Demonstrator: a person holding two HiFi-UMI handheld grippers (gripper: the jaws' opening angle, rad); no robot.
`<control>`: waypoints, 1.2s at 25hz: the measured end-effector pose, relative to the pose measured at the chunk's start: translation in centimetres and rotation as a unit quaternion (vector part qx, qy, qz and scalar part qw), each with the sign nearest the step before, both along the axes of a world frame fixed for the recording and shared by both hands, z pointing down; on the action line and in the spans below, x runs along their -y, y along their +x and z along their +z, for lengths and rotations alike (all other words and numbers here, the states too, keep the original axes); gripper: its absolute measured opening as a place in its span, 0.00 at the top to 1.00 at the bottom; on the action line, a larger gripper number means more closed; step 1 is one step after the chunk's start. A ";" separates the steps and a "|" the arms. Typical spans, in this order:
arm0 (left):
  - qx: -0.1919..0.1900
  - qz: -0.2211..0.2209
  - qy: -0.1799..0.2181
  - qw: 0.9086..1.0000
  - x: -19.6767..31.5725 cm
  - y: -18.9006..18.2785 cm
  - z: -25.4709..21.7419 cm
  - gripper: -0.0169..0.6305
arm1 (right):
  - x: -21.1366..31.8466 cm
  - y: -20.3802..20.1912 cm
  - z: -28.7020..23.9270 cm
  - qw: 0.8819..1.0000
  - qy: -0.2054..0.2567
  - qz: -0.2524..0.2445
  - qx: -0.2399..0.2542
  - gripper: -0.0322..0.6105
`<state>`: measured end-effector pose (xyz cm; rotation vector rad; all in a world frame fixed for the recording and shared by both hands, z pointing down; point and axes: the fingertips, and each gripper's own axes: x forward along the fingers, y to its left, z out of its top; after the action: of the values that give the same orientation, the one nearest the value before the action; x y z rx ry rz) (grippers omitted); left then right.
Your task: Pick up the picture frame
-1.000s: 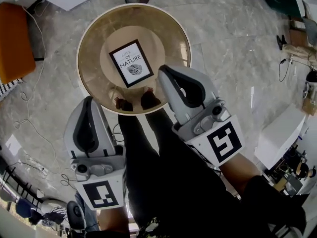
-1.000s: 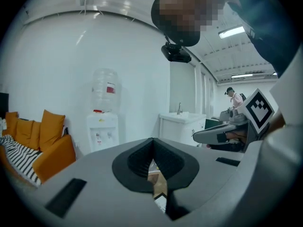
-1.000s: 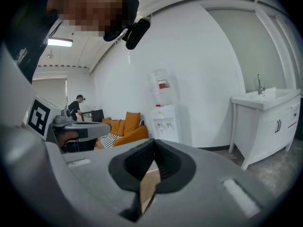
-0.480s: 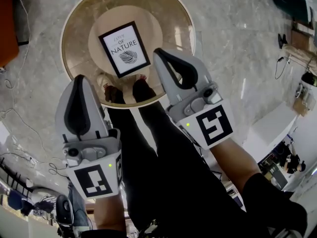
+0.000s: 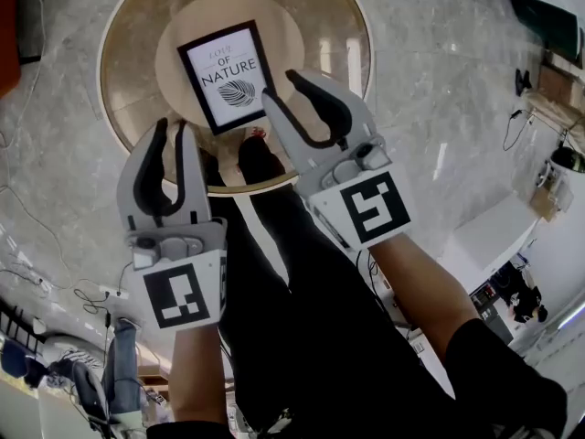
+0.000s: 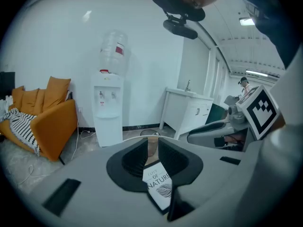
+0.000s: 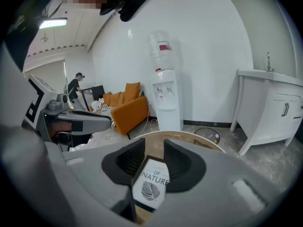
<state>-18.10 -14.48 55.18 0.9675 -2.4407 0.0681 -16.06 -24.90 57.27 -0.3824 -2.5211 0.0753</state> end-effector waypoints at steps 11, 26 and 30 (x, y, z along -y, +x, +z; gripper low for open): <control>-0.057 -0.021 -0.001 0.998 0.7 0.7 8.3 0.75 | 1.2 0.9 7.5 0.997 0.039 0.002 -0.069 0.72; -0.195 -0.001 -0.058 0.979 0.4 1.3 20.8 0.70 | 0.9 1.9 17.8 0.985 0.065 -0.056 -0.153 0.72; -0.209 0.002 -0.071 0.975 0.8 1.3 22.7 0.65 | 1.7 1.2 19.2 0.984 0.075 -0.040 -0.157 0.72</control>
<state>-16.85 -15.23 77.92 0.8267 -2.0190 0.0351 -14.84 -26.57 76.50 -0.3780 -2.1818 -0.0800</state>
